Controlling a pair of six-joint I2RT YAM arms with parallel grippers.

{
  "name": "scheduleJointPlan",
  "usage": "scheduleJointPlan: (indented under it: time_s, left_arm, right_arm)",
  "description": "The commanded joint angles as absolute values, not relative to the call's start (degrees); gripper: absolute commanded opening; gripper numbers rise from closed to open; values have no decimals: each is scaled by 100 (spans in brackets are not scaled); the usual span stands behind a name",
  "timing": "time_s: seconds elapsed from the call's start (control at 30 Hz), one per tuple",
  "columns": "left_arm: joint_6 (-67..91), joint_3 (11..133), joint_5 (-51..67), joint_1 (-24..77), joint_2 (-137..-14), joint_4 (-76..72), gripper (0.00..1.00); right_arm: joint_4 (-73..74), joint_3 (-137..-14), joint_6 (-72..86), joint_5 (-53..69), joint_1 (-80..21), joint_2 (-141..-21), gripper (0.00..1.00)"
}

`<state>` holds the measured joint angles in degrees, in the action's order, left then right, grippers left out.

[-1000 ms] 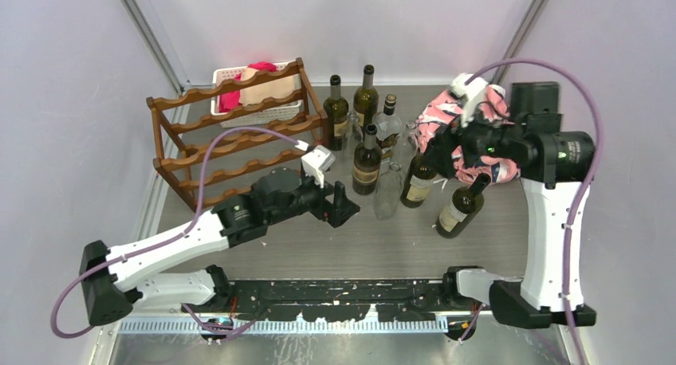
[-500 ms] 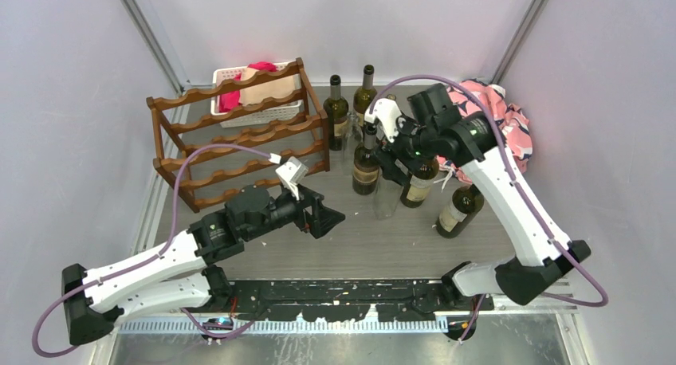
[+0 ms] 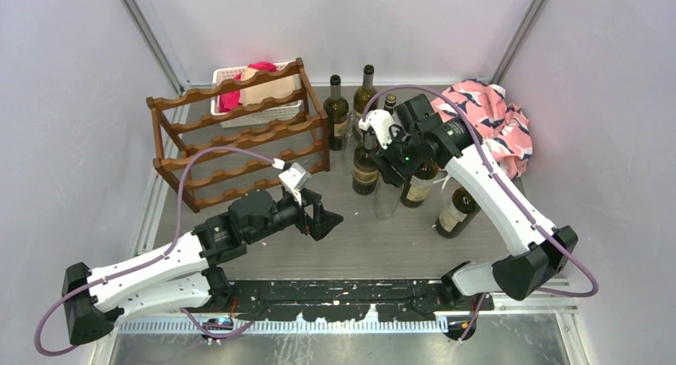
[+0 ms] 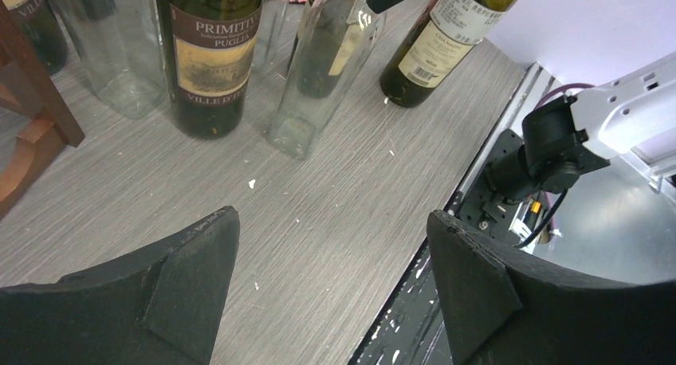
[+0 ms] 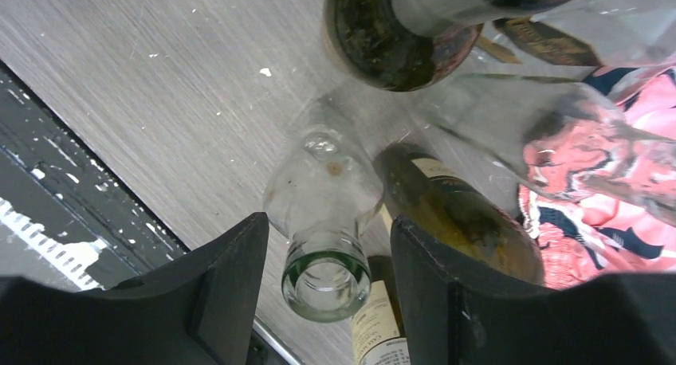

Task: Put the wine bottle on the wine rack
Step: Pick up the wine bottle from the center of the board.

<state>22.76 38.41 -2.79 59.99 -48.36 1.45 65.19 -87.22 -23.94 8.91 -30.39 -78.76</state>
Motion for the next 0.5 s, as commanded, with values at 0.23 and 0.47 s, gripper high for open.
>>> scheduleJointPlan:
  time_s: [0.23,0.47]
  left_arm:
    - [1986,3667,-300,6014,-4942,-657,87]
    - [1945,3584,-150,6016,-5045,-873,93]
  right_arm:
    - [6292,-8534,-2119,1335,-3077,-7687,45]
    - [6637,-8779,-2107,1870,-3070,-7517,3]
